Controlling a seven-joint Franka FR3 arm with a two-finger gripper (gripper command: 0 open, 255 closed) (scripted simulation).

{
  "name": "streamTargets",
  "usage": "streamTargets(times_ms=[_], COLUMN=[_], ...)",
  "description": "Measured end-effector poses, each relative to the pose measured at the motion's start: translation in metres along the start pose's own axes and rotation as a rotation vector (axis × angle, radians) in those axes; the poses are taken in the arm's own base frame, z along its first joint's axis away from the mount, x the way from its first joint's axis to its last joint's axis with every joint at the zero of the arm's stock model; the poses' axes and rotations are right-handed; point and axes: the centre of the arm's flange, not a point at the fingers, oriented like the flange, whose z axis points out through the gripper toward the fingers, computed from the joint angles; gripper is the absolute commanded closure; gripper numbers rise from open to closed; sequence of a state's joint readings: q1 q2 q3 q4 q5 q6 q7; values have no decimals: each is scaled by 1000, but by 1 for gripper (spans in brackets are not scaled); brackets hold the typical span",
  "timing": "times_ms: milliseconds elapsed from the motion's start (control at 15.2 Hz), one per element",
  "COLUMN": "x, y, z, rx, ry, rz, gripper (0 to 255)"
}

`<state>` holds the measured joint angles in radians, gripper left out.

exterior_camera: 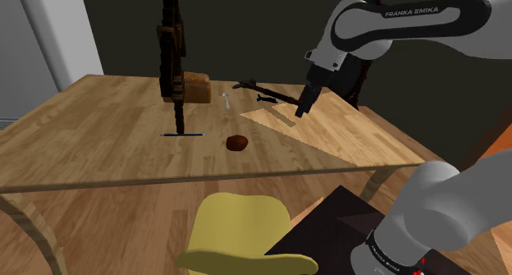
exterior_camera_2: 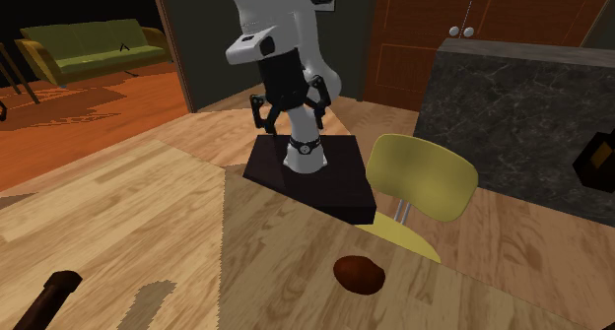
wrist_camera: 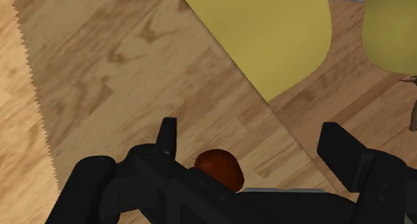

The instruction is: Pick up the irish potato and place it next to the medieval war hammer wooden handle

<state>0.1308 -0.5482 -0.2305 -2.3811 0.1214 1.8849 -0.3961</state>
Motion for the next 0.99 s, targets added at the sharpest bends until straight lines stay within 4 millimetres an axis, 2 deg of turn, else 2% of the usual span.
streamTargets(times_ms=[198,528,594,990], x=[26,74,88,151], y=[11,28,32,27], z=[21,70,76,130], rx=[20,51,57,95], ry=[2,3,4,5], rz=[-129,-343,-385,-643], gripper=[0,0,0,0])
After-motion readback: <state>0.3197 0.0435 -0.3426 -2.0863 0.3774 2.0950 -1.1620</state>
